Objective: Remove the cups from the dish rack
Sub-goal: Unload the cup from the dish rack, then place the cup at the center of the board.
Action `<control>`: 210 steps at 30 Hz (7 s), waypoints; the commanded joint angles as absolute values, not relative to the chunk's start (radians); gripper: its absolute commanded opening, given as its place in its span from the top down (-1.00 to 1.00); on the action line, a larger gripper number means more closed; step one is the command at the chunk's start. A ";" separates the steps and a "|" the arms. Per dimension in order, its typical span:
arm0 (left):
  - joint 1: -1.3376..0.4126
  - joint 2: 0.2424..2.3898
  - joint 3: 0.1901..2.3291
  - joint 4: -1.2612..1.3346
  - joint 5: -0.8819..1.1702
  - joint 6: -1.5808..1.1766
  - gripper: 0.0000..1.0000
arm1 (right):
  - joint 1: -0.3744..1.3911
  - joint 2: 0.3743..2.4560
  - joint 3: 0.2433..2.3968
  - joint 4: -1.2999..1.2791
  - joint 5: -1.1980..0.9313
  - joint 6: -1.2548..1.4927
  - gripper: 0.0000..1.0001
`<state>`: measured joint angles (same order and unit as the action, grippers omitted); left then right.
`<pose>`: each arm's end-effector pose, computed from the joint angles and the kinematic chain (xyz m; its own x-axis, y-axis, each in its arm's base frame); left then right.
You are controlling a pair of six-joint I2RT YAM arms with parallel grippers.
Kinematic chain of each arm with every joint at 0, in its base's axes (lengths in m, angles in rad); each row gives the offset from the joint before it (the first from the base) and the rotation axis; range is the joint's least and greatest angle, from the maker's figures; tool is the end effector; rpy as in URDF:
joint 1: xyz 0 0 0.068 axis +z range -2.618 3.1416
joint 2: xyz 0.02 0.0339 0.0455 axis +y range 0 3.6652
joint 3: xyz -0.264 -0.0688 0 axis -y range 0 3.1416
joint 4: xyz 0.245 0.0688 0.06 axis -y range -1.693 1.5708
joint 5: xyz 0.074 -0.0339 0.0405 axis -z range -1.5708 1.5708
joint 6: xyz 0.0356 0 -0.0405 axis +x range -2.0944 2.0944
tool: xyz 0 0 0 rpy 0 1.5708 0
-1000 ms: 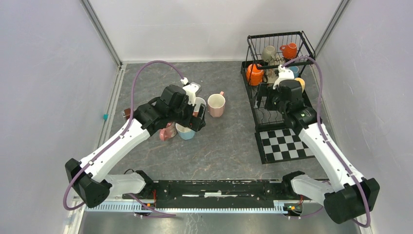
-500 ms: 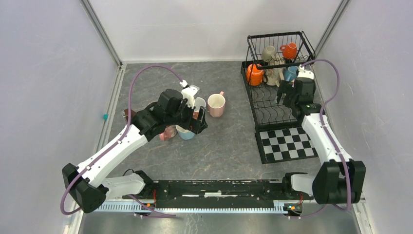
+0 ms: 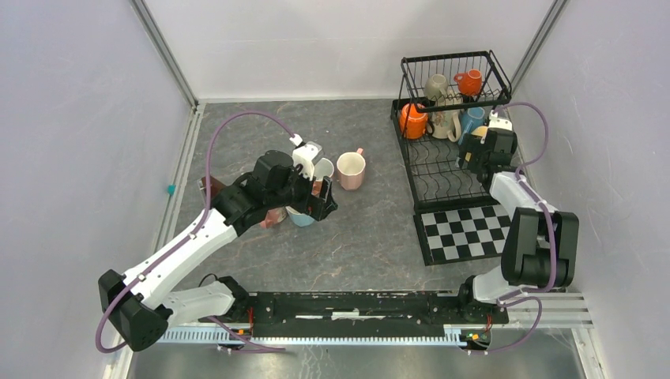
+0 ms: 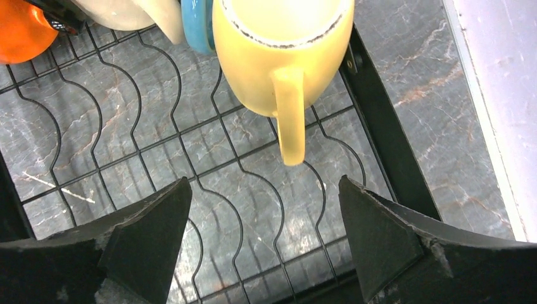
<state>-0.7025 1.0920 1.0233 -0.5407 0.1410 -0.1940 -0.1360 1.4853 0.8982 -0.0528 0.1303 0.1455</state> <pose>0.1773 -0.1566 0.3283 -0.5689 0.2316 -0.7891 0.6298 0.7397 -0.2370 0.3187 -0.0483 0.2255 -0.5509 0.2205 -0.8049 0.3210 0.9463 0.0395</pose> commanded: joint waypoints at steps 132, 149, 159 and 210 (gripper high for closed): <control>-0.542 1.115 0.789 0.445 0.400 -1.492 -0.68 | 0.590 0.994 0.552 0.744 -0.404 1.035 1.00; -0.542 1.124 0.746 0.669 0.442 -1.677 -0.25 | 0.611 1.122 0.531 1.004 -0.445 1.125 1.00; -0.543 1.141 0.764 0.701 0.473 -1.661 0.07 | 0.632 1.154 0.534 1.062 -0.449 1.183 1.00; -0.551 1.058 0.979 0.322 0.395 -1.292 0.95 | 0.653 0.842 0.594 0.364 -0.257 0.756 -0.96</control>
<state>-0.5476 1.1191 0.8806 0.3313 0.4065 -1.4113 0.6479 0.8948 0.5598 0.4294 -0.3084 0.8272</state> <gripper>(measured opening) 0.134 0.979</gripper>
